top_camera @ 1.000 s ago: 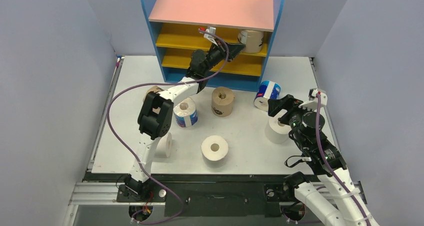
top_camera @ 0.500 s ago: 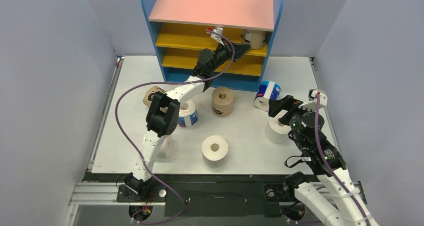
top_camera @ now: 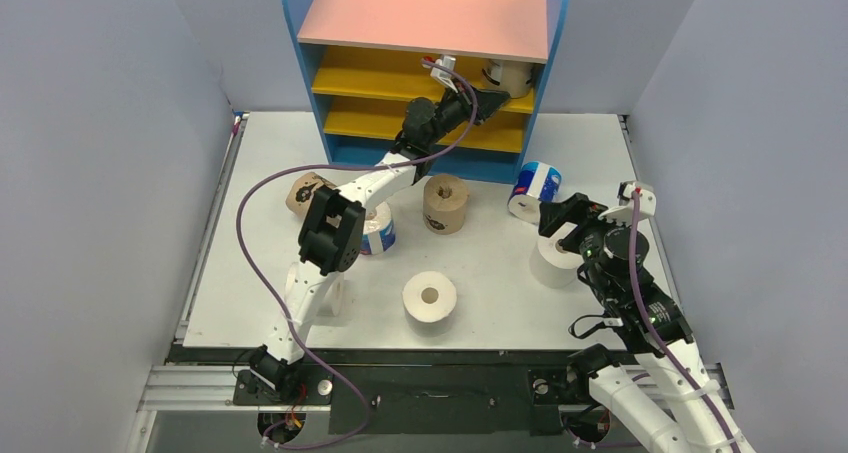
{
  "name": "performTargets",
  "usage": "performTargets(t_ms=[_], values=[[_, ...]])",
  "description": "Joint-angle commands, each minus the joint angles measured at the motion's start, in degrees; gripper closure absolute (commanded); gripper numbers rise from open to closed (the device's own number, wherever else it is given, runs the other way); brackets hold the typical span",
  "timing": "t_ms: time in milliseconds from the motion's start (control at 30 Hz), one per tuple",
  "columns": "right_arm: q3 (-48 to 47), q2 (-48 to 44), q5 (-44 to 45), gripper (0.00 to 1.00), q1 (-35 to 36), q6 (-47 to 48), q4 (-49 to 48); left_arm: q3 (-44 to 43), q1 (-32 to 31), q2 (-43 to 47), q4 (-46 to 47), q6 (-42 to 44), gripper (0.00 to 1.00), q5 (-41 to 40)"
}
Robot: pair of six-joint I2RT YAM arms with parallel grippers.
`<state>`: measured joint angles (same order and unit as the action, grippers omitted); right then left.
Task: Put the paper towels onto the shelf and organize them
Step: Place the paper towel on the shelf.
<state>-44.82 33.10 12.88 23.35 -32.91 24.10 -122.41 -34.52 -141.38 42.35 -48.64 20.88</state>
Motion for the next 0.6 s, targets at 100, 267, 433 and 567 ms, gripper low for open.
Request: performTargets(t_ms=[100,267,433,567], values=[[0.43,-0.36,1.43,0.19,0.22,1.05,-1.07,-2.54,0.16,0.50,0.45,0.91,1.00,-1.52],[0.08,-0.56,2.24,0.19,0.21,1.51,-0.71,3.11,0.16,4.46,3.38,0.87,1.00,-1.89],[-0.75,-0.43,2.69,0.19,0.22,2.35,-0.23,10.72,0.16,10.18,7.28,0.80,1.00,-2.49],[-1.73,-0.61,3.68,0.19,0.20,3.34,1.11,18.07,0.01,14.78,11.04,0.37,1.00,-3.33]])
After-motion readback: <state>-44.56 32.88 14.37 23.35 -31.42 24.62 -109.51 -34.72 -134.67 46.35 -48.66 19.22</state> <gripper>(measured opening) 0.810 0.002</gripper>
